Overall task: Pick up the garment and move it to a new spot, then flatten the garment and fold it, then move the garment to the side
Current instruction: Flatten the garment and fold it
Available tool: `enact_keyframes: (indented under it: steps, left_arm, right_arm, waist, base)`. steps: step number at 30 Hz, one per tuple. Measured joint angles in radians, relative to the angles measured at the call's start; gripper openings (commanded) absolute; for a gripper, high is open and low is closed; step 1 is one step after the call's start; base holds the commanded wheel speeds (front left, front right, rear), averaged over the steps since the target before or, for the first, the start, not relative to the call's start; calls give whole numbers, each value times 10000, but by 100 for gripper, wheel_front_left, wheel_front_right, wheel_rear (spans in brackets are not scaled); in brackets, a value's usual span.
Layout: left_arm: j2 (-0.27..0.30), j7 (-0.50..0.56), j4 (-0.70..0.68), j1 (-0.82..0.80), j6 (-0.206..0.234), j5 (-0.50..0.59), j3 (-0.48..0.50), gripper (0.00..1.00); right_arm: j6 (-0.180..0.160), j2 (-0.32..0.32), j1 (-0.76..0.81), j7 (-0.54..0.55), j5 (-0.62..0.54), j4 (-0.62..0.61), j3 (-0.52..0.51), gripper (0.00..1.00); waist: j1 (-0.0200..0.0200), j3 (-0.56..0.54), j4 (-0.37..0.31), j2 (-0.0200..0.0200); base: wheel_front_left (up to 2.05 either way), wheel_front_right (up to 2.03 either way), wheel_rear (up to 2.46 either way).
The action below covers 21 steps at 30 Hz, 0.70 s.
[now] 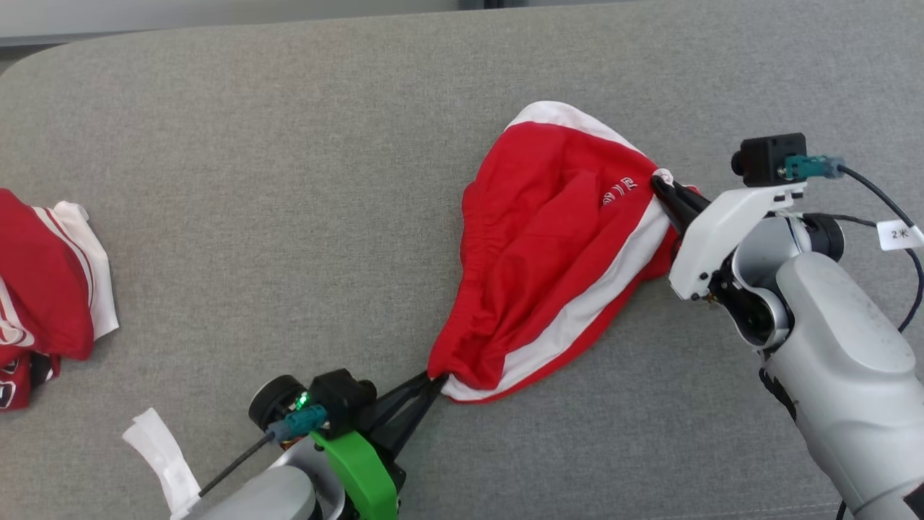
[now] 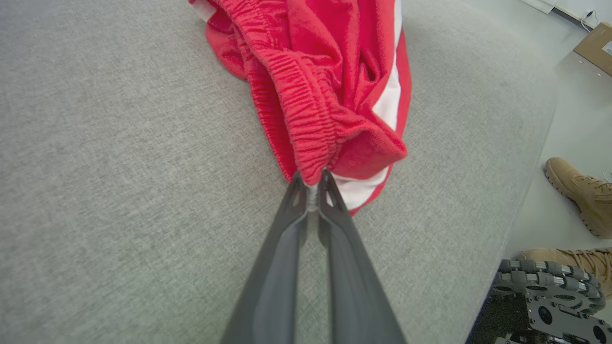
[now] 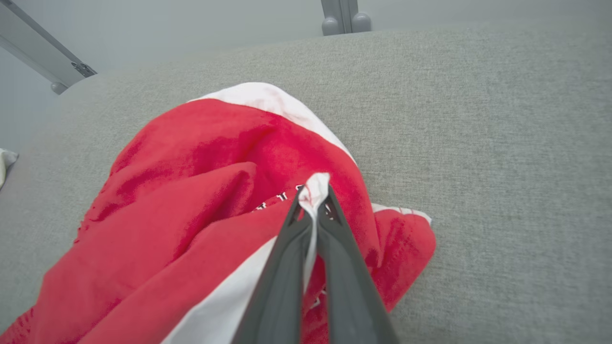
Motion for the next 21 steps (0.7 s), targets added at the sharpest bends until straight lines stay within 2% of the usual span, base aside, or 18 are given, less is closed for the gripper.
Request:
enact_keyframes:
  steps: [7, 10, 16, 21]
  left_arm:
    - [261, -104, -1592, 874, 15, -1561, 1127, 0]
    - [493, -107, -2738, 1413, 213, -2128, 1557, 0]
    - [1168, 268, -5843, 2394, 872, -3070, 1918, 0]
    - [1835, 1160, -8174, 2469, 1448, -3591, 2079, 0]
  right_arm:
    - [0, -598, 1479, -418, 872, -1923, -621, 0]
    - [0, -796, 2449, -520, 1287, -3076, -1248, 0]
    - [-2, -913, 4579, -182, 1825, -6115, -3225, 0]
    - [-4, -575, 5631, 767, 2057, -8621, -4698, 0]
  waist:
    - [0, -565, -179, 0]
    - [0, -874, -251, 0]
    - [0, -1541, -388, 0]
    - [0, -1923, -544, 0]
  base:
    - [0, 0, 0]
    - [0, 0, 0]
    - [0, 0, 0]
    - [0, 0, 0]
